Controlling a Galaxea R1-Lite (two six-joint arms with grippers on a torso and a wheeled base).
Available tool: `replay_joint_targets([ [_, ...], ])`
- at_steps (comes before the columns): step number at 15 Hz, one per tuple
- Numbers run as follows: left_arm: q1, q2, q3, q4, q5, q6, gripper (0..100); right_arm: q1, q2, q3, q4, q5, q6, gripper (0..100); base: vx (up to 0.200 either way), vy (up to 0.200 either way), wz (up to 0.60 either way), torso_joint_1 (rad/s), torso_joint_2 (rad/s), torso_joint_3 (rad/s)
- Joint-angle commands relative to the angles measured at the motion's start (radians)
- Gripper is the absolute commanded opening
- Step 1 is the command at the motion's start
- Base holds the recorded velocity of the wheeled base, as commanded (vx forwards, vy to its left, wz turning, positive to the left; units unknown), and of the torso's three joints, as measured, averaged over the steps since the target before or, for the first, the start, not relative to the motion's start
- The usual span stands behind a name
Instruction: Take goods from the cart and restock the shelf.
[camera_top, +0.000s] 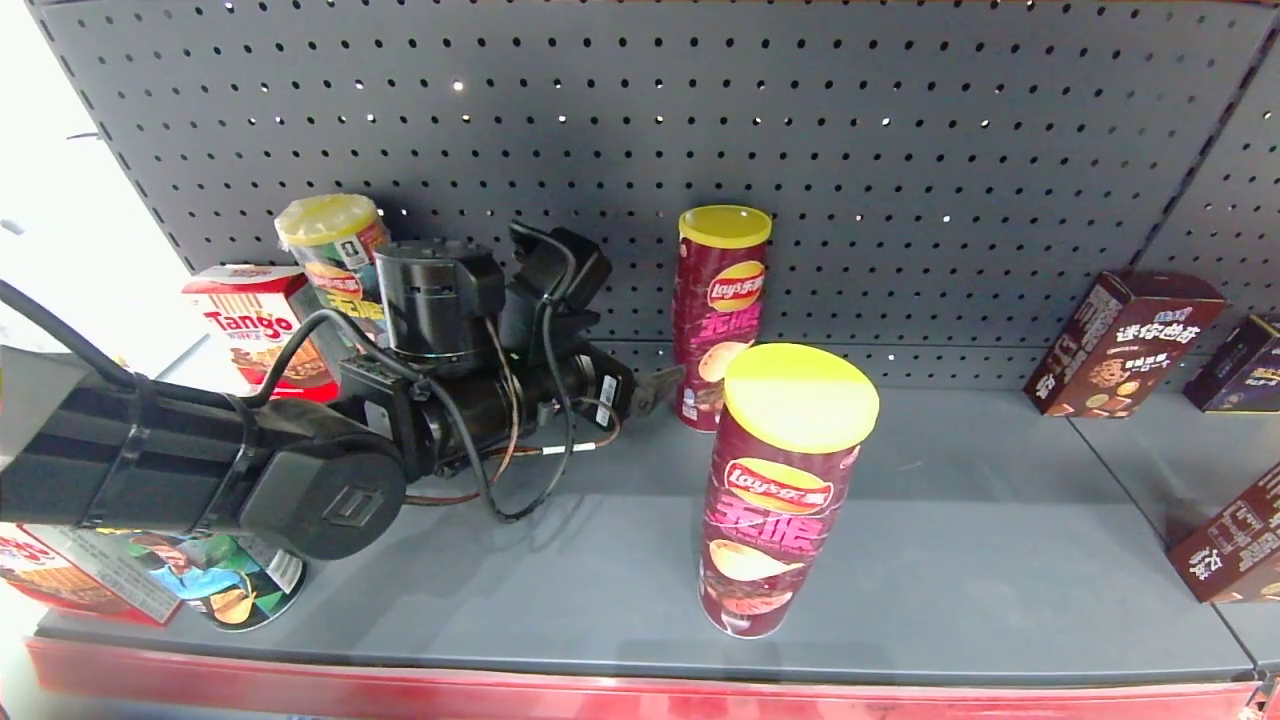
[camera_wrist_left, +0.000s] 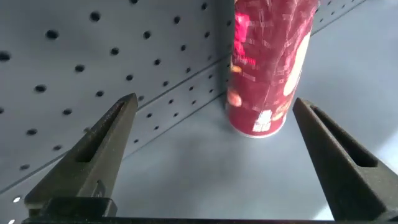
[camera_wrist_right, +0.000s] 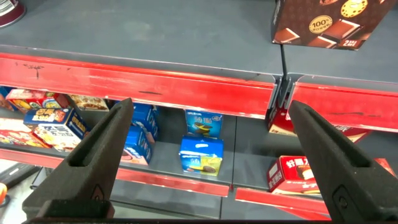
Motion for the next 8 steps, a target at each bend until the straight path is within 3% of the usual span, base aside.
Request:
replay_joint_targets([
  [1, -0.015, 0.018, -0.013, 0.0, -0.003, -0.001, 100, 0.0, 0.001, 0.001, 0.0, 0.0, 0.0, 100, 0.0, 0.0, 0.0, 0.0, 0.0, 0.0],
  [8, -0.014, 0.064, -0.062, 0.009, 0.039, -0.007, 100, 0.0, 0.001, -0.001, 0.0, 0.0, 0.0, 100, 0.0, 0.0, 0.0, 0.0, 0.0, 0.0],
])
